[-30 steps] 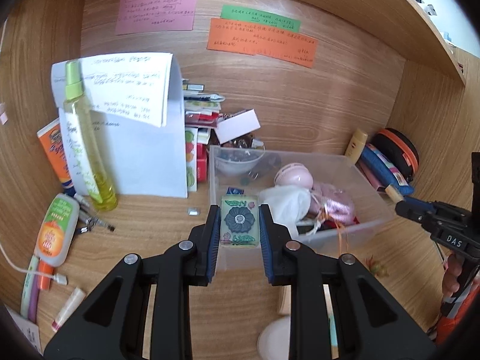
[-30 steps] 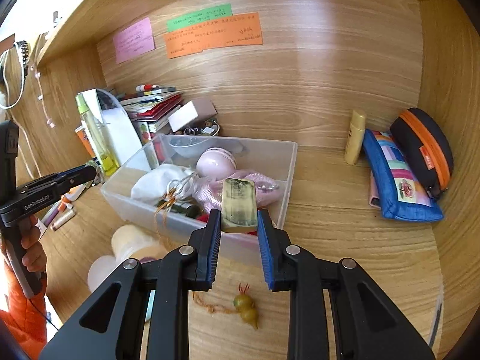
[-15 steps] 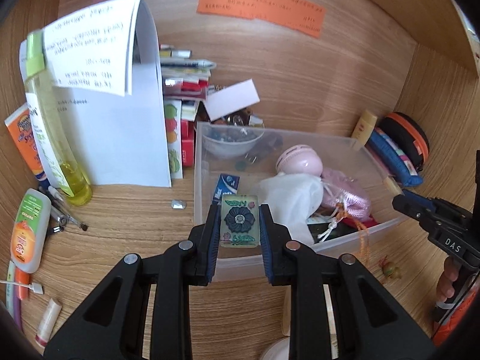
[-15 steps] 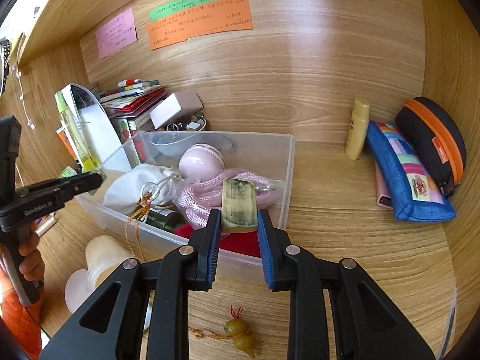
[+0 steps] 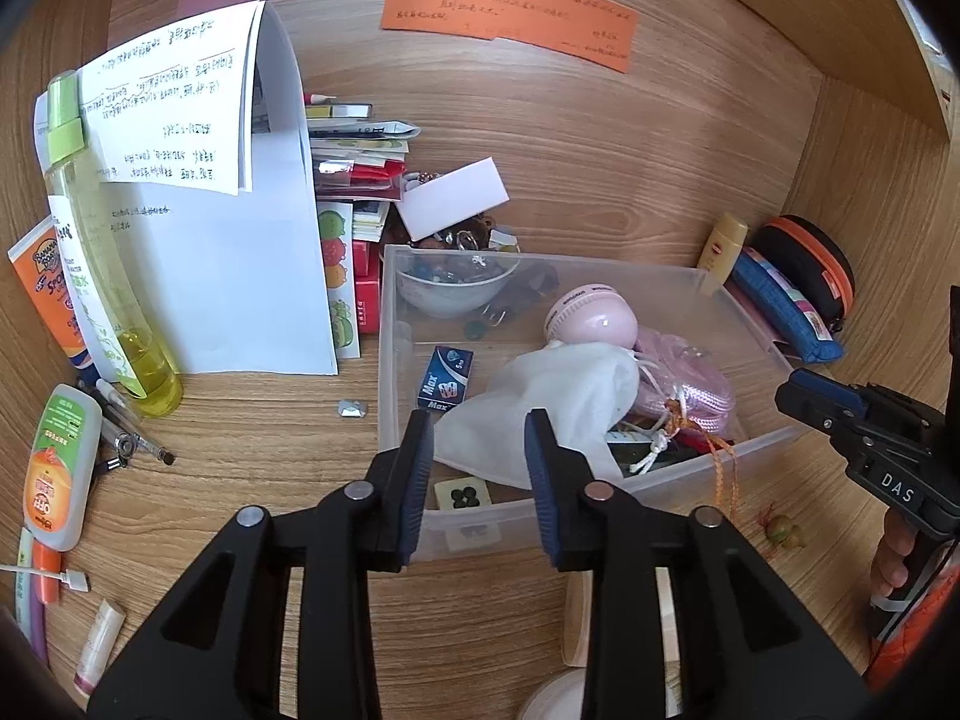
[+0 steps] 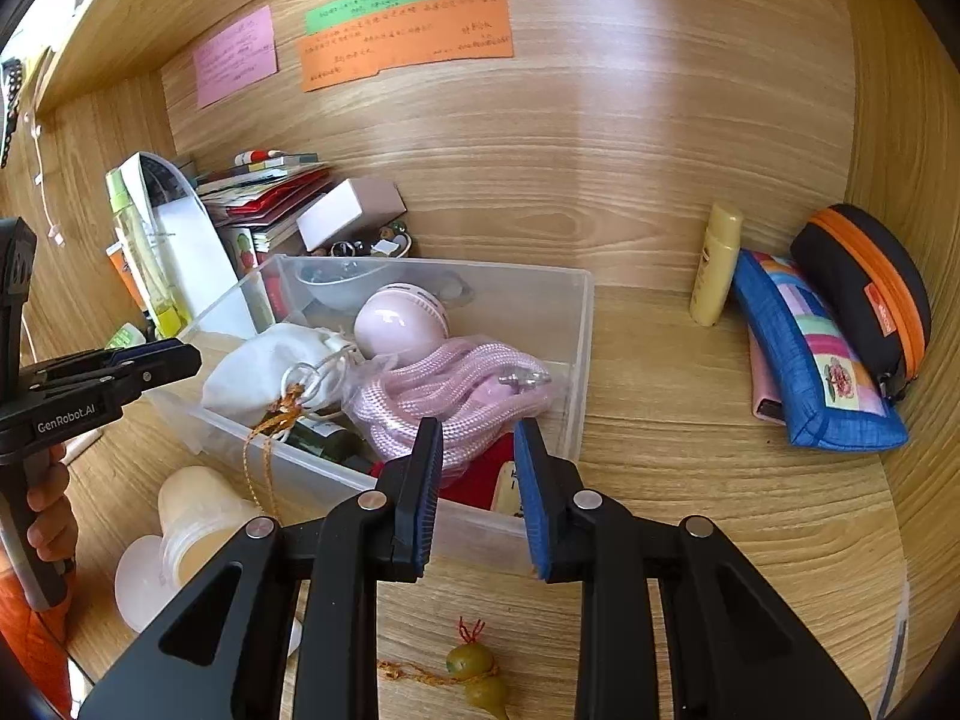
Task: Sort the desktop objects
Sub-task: 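Open both tools to drop the tile and block into the bin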
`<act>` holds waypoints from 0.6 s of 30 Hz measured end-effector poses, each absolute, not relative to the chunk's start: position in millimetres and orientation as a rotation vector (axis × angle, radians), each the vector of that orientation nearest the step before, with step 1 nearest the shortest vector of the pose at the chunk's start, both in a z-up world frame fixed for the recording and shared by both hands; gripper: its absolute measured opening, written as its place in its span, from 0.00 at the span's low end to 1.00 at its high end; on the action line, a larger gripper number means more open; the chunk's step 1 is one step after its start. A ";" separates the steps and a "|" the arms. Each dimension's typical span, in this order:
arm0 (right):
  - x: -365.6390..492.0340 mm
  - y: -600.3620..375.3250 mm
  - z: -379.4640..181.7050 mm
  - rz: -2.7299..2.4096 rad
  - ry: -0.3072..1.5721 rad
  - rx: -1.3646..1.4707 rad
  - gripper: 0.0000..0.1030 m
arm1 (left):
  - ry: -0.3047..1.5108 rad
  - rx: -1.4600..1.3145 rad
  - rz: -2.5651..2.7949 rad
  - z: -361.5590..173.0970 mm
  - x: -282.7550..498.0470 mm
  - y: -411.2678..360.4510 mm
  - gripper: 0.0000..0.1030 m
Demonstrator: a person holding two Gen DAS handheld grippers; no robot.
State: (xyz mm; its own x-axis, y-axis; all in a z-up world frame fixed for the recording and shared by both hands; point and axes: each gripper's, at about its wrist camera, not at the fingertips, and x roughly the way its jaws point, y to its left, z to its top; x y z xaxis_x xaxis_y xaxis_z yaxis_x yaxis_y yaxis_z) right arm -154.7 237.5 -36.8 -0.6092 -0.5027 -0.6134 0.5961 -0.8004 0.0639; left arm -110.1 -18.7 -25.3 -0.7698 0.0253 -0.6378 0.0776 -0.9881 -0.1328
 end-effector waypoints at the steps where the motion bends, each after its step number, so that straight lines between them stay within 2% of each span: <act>1: -153.5 238.1 -35.4 -2.366 0.196 0.840 0.22 | 0.232 1.055 -2.921 -24.6 -109.6 -18.3 0.32; 4: -150.4 240.6 -31.4 -2.376 0.192 0.838 0.28 | 0.235 1.043 -2.931 -19.4 -104.3 -17.3 0.33; 6: -147.0 243.7 -29.0 -2.397 0.186 0.825 0.40 | 0.239 1.038 -2.934 -15.8 -100.8 -16.6 0.46; 8: -142.7 247.2 -25.9 -2.415 0.189 0.807 0.46 | 0.246 1.020 -2.937 -11.8 -95.1 -15.9 0.57; 12: -134.4 253.3 -21.2 -2.441 0.195 0.785 0.56 | 0.263 1.015 -2.953 -6.5 -84.7 -14.0 0.70; 18: -125.3 263.2 -25.6 -2.438 0.215 0.807 0.72 | 0.283 1.062 -2.973 -4.7 -71.2 -10.3 0.74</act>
State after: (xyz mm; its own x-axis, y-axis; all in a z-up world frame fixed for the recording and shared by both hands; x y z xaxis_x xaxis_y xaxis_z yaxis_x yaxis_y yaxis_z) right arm -125.3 263.2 -25.6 -0.6640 -0.4581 -0.5910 0.5543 -0.8320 0.0220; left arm -71.2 -10.3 -4.7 -0.7750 0.0864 -0.6260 0.0334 -0.9836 -0.1772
